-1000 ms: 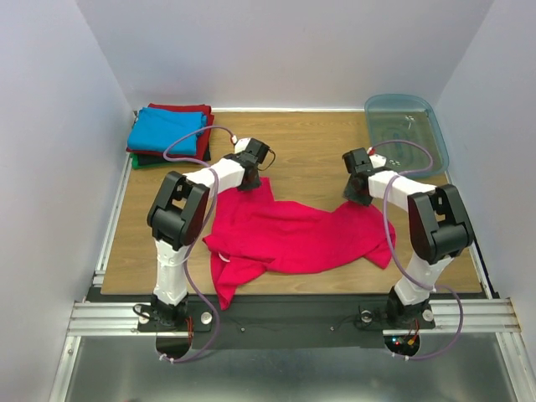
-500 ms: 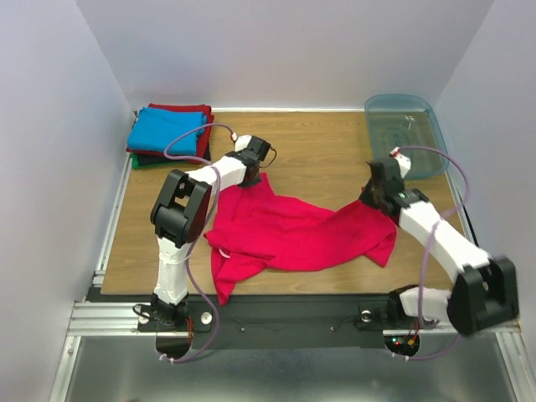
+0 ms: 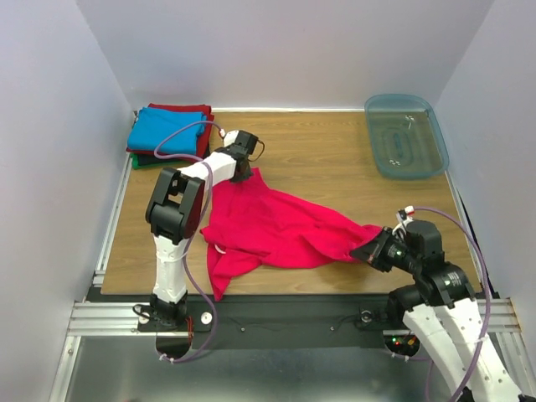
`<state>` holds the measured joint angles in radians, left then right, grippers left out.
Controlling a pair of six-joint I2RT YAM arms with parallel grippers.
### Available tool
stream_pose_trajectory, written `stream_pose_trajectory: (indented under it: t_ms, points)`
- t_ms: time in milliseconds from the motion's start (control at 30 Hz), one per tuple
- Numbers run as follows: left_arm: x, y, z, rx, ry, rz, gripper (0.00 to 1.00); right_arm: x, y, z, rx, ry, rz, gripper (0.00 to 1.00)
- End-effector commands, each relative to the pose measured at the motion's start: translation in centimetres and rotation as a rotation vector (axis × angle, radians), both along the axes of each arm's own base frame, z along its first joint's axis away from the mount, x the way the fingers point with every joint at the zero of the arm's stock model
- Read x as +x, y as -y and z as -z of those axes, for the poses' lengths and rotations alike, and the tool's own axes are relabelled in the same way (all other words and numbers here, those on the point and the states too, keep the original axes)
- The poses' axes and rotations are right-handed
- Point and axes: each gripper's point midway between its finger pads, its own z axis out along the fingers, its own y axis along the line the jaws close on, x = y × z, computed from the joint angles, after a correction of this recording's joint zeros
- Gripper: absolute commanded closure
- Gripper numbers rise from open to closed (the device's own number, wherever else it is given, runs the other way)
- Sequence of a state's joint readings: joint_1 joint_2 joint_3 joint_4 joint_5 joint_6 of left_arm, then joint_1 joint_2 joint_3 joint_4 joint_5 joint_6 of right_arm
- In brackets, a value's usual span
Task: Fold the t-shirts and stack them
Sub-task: Flatten the tshirt out
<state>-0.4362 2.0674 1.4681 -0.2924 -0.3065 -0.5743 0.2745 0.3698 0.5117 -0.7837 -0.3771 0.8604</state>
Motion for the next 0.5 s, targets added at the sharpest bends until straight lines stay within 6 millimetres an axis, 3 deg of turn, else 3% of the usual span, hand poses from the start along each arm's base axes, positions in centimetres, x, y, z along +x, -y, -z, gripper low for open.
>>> stream_pose_trajectory:
  t_ms: [0,67,100,133,200,400,433,467]
  points:
    - [3.3,-0.4,-2.2,-0.014,0.07,0.001,1.0,-3.0,3.2,0.4,-0.147,-0.133,0.097,1.0]
    - [4.6,0.0,-1.5,-0.025,0.061,0.025,1.0,-3.2,5.8,-0.1,-0.241,-0.132,0.215,1.0]
    - [6.2,0.6,-2.7,-0.045,0.096,0.032,1.0,-2.3,7.0,-1.9,-0.265,-0.061,0.283,1.0]
    - [6.6,0.9,-1.4,-0.045,0.067,0.048,1.0,-1.8,7.7,-2.6,-0.277,-0.041,0.333,1.0]
    - [8.0,1.4,-1.5,-0.034,0.077,0.07,1.0,-0.9,9.2,-3.5,-0.325,-0.006,0.413,1.0]
    - [13.2,1.6,-1.9,-0.023,0.111,0.066,1.0,1.4,10.5,-1.7,-0.44,-0.045,0.461,1.0]
    - [14.5,2.4,-3.8,-0.07,0.152,0.09,1.0,1.7,10.8,-1.7,-0.455,-0.043,0.477,1.0]
    - [14.8,2.7,-3.3,-0.092,0.141,0.105,1.0,2.2,11.0,-1.8,-0.466,-0.034,0.49,1.0]
